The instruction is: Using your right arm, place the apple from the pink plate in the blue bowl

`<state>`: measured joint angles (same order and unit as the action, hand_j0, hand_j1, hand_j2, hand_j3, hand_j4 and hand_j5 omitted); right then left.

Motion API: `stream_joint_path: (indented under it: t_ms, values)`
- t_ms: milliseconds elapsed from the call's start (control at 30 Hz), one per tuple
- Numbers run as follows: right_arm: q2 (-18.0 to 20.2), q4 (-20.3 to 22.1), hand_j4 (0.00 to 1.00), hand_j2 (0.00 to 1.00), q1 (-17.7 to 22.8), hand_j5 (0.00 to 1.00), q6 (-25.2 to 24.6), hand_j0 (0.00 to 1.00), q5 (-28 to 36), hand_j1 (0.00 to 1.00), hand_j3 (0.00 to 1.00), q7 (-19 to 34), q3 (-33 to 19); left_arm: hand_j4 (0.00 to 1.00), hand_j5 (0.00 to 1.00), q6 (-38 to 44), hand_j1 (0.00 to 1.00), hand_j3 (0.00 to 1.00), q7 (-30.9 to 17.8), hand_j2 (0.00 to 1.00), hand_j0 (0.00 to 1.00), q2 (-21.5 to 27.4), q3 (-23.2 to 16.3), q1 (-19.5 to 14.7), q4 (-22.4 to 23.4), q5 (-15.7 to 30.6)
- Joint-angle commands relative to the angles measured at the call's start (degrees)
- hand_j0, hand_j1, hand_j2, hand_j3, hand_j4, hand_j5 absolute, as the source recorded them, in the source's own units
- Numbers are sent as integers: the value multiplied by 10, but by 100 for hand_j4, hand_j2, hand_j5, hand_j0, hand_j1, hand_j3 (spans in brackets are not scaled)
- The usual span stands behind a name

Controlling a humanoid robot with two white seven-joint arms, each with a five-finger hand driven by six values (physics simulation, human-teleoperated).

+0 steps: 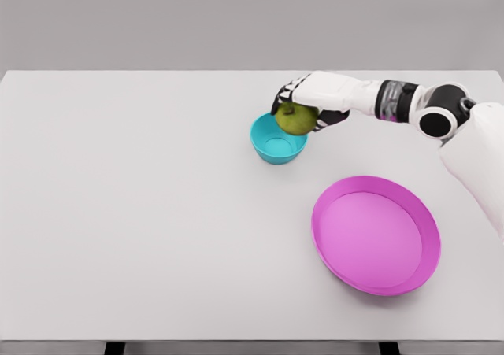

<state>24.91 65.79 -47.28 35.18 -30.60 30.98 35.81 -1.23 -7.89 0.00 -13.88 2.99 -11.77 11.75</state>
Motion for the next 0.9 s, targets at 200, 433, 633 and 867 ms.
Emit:
stream_joint_path:
  t_ms: [200, 433, 633, 867]
  values:
    - [-17, -7, 63, 63, -3, 63, -2, 63, 1, 63, 63, 0, 10, 100, 100, 0, 100, 100, 0, 100, 100, 0, 0, 0, 0, 0]
    - [-25, -21, 63, 63, -11, 63, -2, 63, 1, 63, 63, 0, 23, 100, 100, 0, 100, 100, 0, 100, 100, 0, 0, 0, 0, 0]
    - [-25, -22, 64, 64, -11, 64, -2, 64, 1, 64, 64, 0, 27, 100, 100, 0, 100, 100, 0, 100, 100, 0, 0, 0, 0, 0]
    - [-32, -22, 64, 64, -12, 64, -2, 64, 1, 64, 64, 0, 28, 100, 100, 0, 100, 100, 0, 100, 100, 0, 0, 0, 0, 0]
